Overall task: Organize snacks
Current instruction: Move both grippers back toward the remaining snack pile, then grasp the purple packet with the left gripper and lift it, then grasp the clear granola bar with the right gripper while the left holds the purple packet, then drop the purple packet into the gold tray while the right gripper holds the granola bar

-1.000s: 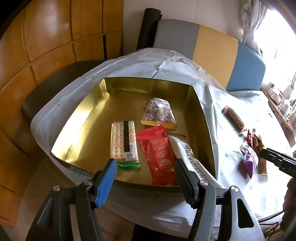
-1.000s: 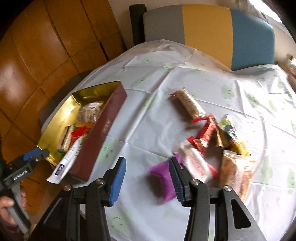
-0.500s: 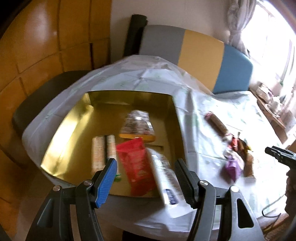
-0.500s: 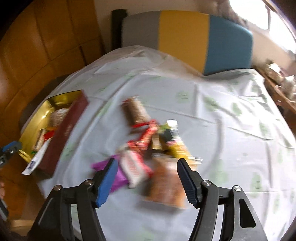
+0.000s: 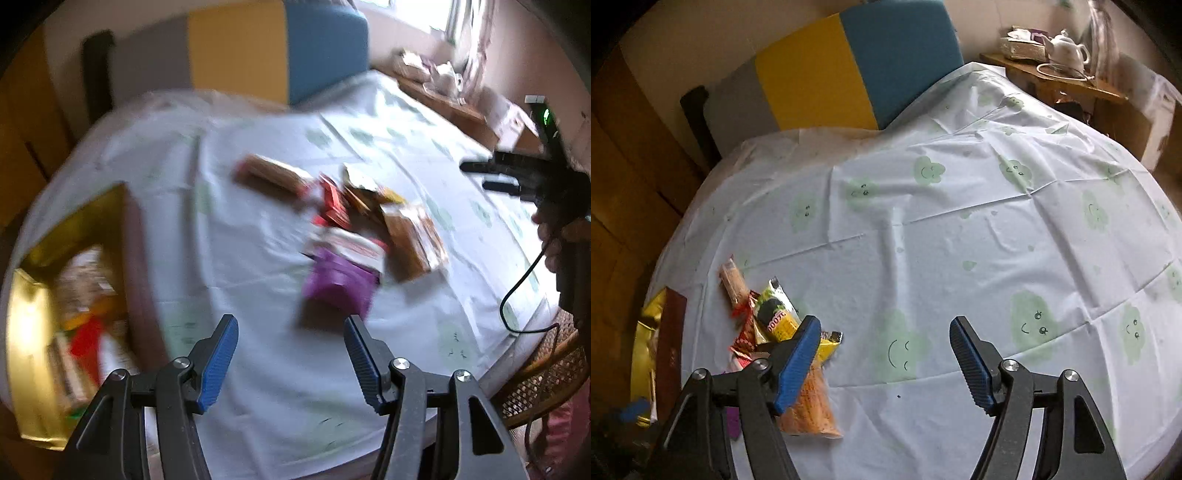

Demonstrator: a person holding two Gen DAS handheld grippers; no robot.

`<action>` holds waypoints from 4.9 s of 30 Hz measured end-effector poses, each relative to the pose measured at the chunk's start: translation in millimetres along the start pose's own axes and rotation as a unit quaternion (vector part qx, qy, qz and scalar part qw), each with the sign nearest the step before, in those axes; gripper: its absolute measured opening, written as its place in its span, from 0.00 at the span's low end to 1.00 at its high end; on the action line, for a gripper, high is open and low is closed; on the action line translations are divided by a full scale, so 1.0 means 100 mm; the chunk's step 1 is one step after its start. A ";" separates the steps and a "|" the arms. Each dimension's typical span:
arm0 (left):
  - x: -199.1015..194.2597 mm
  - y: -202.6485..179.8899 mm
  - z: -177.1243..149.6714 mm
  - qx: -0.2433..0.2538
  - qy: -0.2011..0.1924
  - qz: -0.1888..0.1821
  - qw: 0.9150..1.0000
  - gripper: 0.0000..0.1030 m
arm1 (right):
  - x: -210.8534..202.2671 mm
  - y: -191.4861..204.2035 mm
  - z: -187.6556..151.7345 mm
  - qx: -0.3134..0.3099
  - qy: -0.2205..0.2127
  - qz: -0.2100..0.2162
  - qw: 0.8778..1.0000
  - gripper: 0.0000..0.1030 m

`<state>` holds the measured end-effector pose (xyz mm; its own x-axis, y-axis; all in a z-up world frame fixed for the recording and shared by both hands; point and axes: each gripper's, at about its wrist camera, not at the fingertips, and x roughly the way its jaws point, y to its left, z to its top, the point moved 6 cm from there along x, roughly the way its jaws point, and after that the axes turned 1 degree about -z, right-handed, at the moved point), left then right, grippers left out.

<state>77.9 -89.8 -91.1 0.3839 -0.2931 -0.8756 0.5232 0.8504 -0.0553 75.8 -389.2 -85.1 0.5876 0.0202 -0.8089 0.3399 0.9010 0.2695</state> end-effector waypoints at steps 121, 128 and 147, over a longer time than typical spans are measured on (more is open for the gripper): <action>-0.40 1.53 0.42 -0.203 -0.123 0.014 0.971 0.43 | 0.57 0.27 -0.64 -0.158 0.134 -0.097 0.974 0.29; -0.01 2.01 0.46 -0.234 -0.065 0.041 0.969 0.44 | 0.63 0.29 -0.64 -0.163 0.134 -0.096 0.973 0.29; -0.60 1.78 -0.18 -0.249 -0.116 0.122 0.954 0.62 | 0.63 0.38 -0.68 -0.185 0.130 -0.105 0.968 0.29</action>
<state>134.3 86.9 -56.7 0.6369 -0.0995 -0.7645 -0.0068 0.9909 -0.1346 75.7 -324.0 -161.2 0.3130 -0.1161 -0.9426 0.1184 0.9895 -0.0825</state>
